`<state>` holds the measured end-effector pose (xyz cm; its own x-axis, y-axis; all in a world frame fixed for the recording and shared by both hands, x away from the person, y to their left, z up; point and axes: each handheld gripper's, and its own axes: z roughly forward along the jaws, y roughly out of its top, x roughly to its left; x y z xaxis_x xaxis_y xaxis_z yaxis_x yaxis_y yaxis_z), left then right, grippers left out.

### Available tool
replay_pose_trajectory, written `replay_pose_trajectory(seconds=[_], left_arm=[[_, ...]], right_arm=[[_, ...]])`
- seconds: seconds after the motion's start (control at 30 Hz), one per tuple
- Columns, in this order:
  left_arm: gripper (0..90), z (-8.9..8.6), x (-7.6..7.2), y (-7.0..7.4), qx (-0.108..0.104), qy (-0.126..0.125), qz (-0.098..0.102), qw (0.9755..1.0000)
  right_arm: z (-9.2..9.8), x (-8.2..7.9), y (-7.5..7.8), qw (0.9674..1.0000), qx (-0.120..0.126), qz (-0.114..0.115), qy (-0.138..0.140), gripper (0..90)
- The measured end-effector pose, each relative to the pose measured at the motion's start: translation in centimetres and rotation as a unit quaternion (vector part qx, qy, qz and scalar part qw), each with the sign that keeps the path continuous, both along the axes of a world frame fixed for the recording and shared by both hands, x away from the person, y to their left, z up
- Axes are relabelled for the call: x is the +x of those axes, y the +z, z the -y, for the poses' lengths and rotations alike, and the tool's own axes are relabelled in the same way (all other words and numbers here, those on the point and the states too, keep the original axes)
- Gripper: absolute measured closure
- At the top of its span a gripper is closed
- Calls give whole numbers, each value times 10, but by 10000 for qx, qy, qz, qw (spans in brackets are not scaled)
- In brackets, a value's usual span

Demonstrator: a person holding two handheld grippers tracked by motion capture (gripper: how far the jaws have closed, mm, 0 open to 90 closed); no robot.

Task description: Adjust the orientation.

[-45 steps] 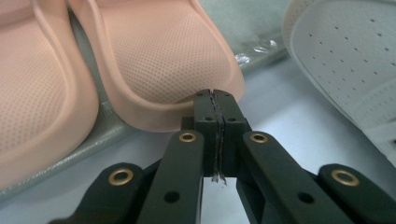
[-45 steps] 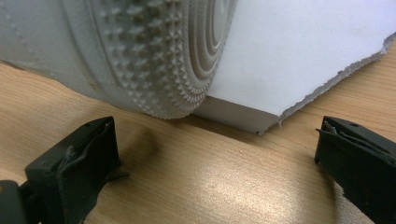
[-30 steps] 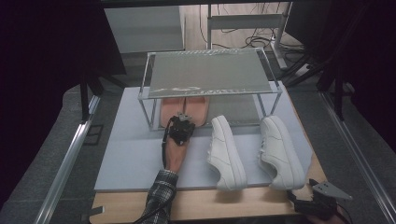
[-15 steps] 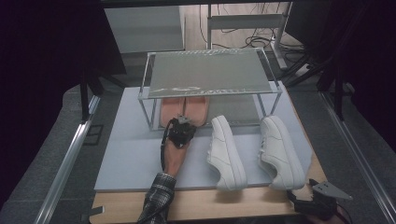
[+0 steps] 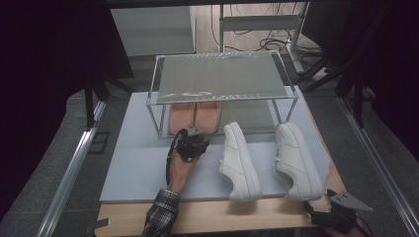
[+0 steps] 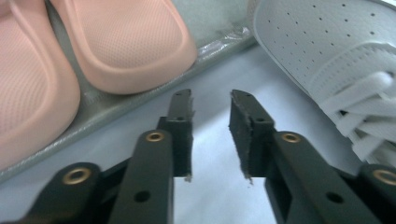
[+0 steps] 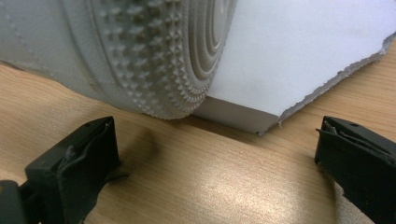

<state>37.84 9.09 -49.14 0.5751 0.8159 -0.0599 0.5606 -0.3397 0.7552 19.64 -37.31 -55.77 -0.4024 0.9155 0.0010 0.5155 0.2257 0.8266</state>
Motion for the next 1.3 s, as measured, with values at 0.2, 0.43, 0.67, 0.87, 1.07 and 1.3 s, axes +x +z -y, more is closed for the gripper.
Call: replay_pose_trajectory(seconds=[0.2,0.43,0.67,0.87,1.07,1.3], left_arm=[[575,-9,-10,3,-99,-81,-64,9999],[459,-18,-21,5,-125,-57,-66,9999],[332,-25,-35,6,-46,-93,-135,9999],[268,-36,-47,3,-48,-16,-164,9999],[194,-48,-60,3,-32,71,-126,9999],[121,-64,-78,0,-43,169,-102,9998]], right_arm=[[0,0,0,10000,2,3,-9,0],[0,0,0,10000,0,2,-19,0],[0,0,0,10000,0,3,-24,0],[-1,0,0,10000,2,6,-32,0],[-1,0,0,10000,2,7,-33,0],[-1,0,0,10000,3,2,-35,0]])
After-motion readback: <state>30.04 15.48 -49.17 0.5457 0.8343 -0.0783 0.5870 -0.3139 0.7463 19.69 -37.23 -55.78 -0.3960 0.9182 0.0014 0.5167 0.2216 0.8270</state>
